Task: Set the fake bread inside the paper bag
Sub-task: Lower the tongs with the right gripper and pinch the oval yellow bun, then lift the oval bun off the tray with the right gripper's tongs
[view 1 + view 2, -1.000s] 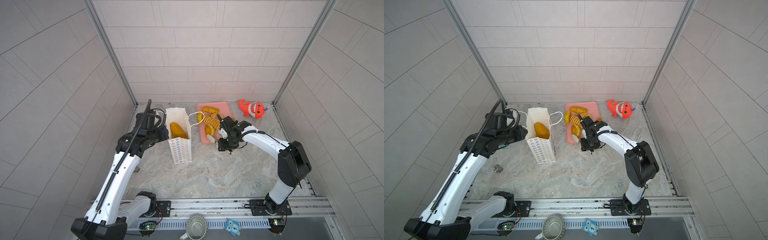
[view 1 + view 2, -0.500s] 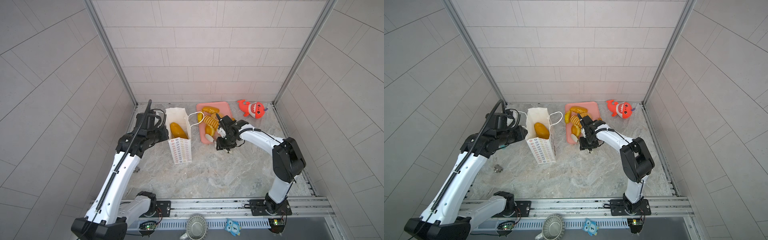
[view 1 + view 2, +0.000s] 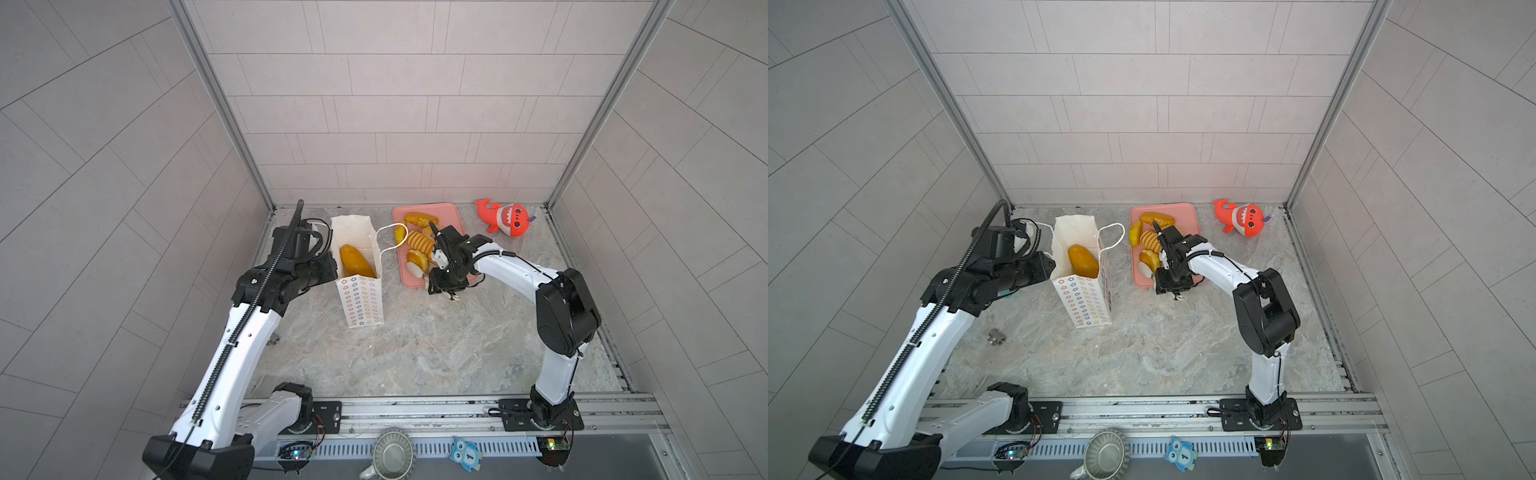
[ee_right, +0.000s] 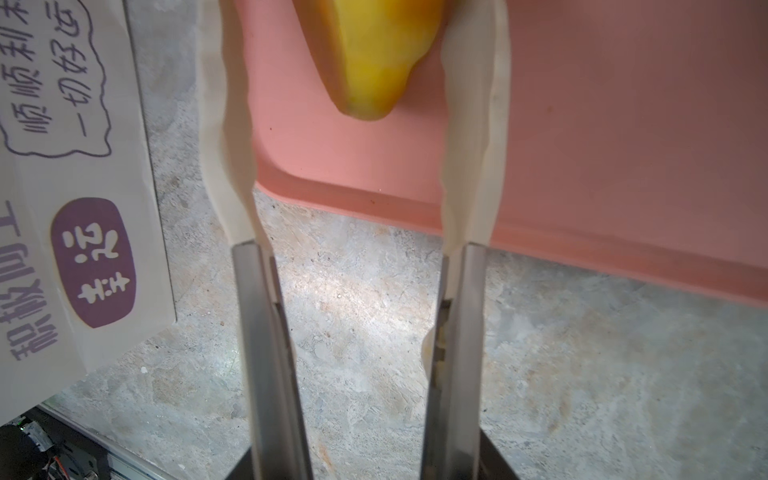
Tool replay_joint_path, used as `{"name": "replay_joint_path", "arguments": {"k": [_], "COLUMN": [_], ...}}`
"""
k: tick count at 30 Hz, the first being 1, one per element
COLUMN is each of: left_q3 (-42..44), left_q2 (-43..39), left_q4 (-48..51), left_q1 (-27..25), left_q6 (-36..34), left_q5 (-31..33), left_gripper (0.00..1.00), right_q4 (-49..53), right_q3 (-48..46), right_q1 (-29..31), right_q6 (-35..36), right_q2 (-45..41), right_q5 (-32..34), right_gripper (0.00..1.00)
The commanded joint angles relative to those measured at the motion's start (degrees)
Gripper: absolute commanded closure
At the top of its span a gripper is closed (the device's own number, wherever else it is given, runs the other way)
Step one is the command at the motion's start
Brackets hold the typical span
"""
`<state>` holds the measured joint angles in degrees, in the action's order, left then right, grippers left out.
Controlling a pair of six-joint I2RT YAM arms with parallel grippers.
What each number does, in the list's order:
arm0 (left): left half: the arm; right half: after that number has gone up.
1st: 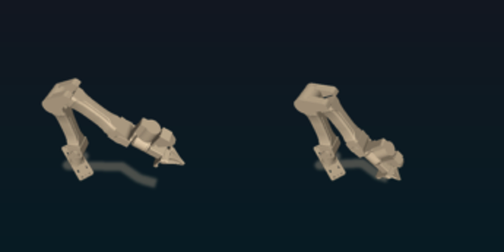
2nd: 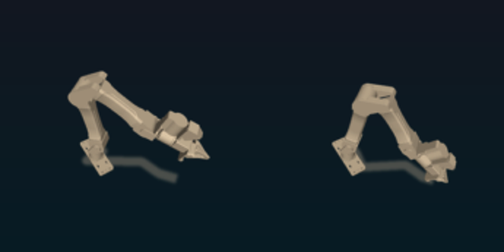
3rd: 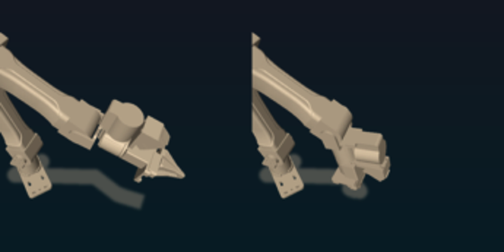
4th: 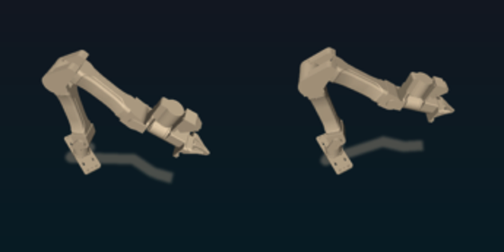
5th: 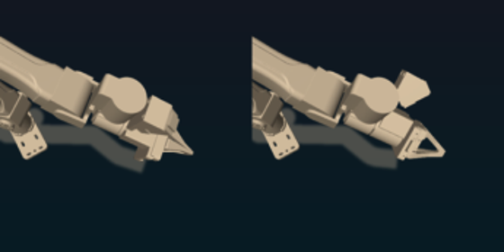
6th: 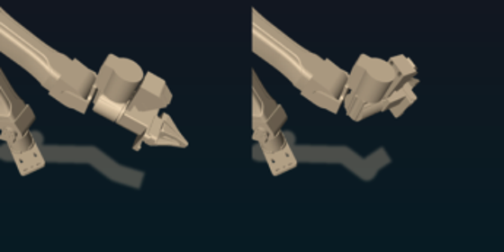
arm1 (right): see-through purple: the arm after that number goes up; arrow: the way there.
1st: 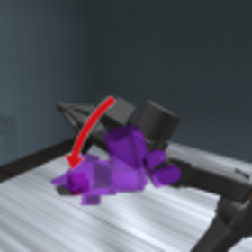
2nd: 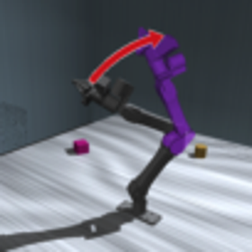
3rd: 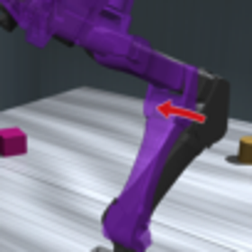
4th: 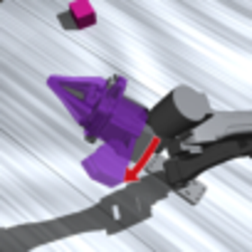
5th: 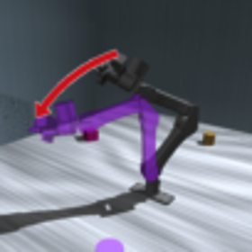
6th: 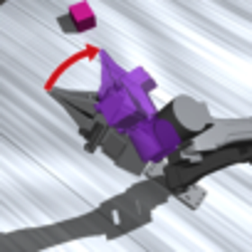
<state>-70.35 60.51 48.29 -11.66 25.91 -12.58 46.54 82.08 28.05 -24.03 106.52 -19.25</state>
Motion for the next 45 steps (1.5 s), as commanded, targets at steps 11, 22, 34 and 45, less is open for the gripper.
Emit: {"name": "replay_joint_path", "arguments": {"k": [11, 22, 34, 45], "left_q3": [0.6, 0.3, -0.1, 0.1], "left_q2": [-0.9, -1.2, -1.7, -1.7], "left_q4": [0.0, 0.1, 0.2, 0.2], "left_q1": [-0.1, -0.1, -0.1, -0.1], "left_q6": [-0.6, -0.5, -0.2, -0.3], "left_q5": [0.4, 0.6, 1.0, 0.7], "left_gripper": [0.79, 0.79, 0.75, 0.82], "right_q4": [-0.4, -0.6, 0.4, 3.6], "right_q3": [2.8, 1.7, 0.5, 1.9], "right_q1": [-1.1, -1.2, -1.3, -2.1], "right_q6": [-0.2, -0.3, -0.6, -0.2], "right_q2": [1.4, -0.5, -6.2, -12.8], "right_q5": [-0.1, 0.1, 0.6, 1.4], "right_gripper": [0.5, 0.61, 0.64, 0.64]}}
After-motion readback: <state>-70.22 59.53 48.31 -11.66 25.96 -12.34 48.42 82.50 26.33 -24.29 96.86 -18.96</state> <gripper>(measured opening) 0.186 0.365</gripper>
